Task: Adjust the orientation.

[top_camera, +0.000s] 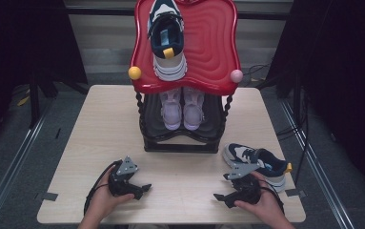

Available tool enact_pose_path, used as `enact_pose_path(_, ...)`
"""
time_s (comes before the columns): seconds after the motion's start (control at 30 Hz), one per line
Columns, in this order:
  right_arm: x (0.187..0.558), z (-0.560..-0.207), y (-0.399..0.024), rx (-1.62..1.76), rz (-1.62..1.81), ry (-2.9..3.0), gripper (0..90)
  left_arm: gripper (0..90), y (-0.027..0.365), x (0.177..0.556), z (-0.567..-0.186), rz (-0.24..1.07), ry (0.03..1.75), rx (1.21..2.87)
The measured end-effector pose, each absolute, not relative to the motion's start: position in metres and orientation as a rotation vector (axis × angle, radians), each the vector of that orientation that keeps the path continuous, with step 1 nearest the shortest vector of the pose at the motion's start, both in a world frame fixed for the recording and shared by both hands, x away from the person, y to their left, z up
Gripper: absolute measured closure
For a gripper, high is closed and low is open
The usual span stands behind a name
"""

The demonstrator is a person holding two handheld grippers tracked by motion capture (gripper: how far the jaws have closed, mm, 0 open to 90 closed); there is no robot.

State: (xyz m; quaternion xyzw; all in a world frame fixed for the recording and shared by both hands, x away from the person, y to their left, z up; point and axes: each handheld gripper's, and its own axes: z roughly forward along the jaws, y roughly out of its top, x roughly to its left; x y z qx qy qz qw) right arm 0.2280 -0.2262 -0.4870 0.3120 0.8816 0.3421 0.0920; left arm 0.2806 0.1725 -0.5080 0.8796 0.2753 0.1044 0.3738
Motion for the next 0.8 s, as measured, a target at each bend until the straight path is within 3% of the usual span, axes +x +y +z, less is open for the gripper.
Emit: enact_pose_path(0.8,0.232,-0.409,-0.273,0.904,0.947,2.559,20.9,9.6,0.173,0.281,-0.508,0.268,0.704,2.253)
